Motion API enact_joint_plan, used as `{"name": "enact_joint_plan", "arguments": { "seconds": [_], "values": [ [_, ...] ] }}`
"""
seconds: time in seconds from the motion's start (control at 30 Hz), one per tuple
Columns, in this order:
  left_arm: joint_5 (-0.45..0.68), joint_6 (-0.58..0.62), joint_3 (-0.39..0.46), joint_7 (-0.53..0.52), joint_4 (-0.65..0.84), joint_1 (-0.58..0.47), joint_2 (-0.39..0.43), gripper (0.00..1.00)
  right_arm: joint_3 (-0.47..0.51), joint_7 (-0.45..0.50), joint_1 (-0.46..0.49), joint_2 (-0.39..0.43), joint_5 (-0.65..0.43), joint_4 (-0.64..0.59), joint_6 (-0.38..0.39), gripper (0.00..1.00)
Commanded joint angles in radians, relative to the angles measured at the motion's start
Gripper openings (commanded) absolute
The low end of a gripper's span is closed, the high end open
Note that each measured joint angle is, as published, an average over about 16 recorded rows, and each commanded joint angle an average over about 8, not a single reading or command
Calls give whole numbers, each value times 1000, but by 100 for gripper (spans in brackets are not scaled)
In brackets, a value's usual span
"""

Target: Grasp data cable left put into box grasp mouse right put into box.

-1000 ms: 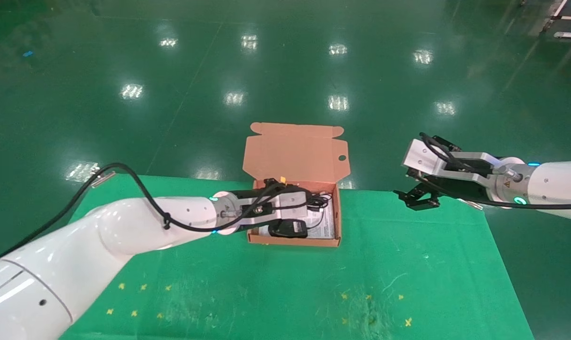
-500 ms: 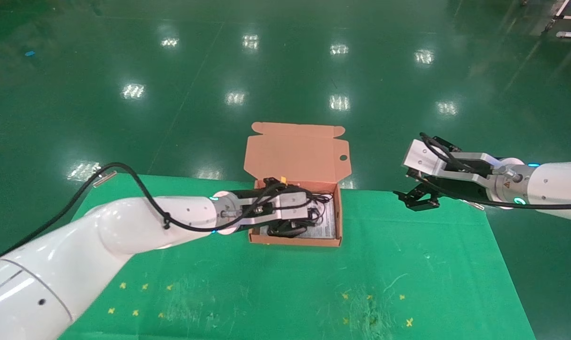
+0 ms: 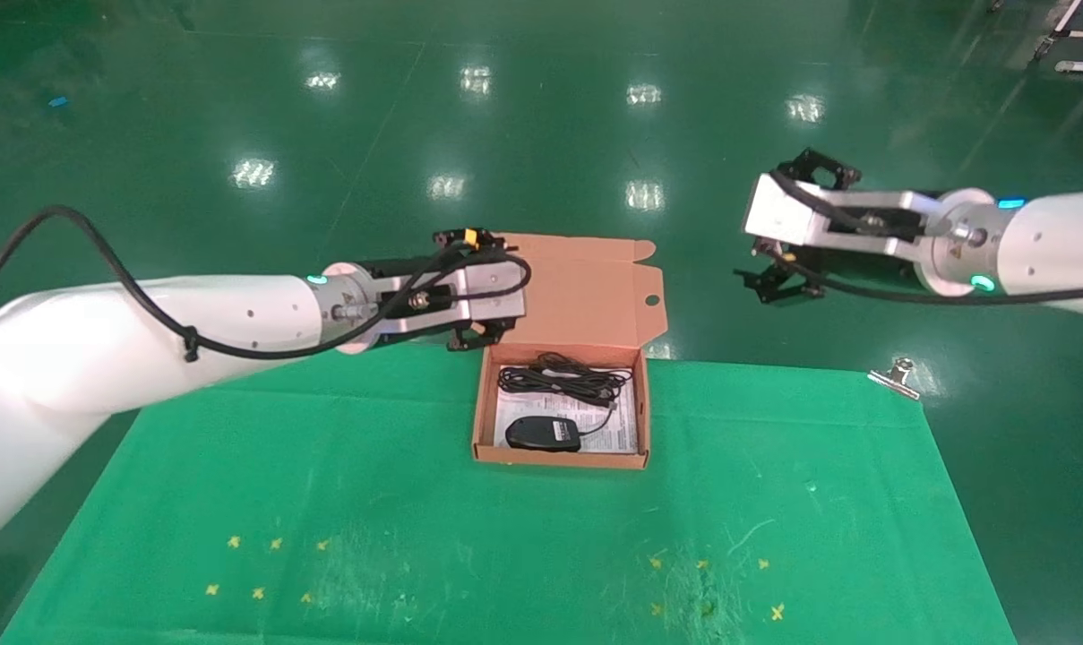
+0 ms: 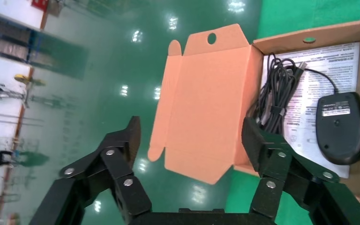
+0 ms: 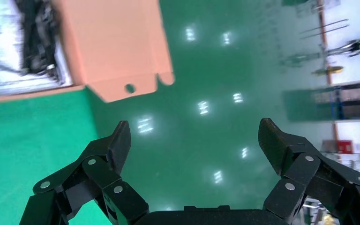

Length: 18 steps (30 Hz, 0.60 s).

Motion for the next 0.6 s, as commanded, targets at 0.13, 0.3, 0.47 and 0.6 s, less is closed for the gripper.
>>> {"name": "enact_joint_plan", "arguments": {
  "seconds": [0.13,0.3,0.47,0.6],
  "values": [
    [-54,59,-47,-11,-29,27,-37,100,50,-9,-36,12,55,15,-54,100],
    [-131,136,-111,-23,-59,69,-82,100,118,-15,-92,31,135,36,-121,100],
    [-207,211,-174,-34,-88,111,-126,100,186,-21,-147,50,214,56,-187,100],
    [-265,269,-222,-42,-110,143,-160,100,238,-26,-190,64,275,72,-239,100]
  ]
}}
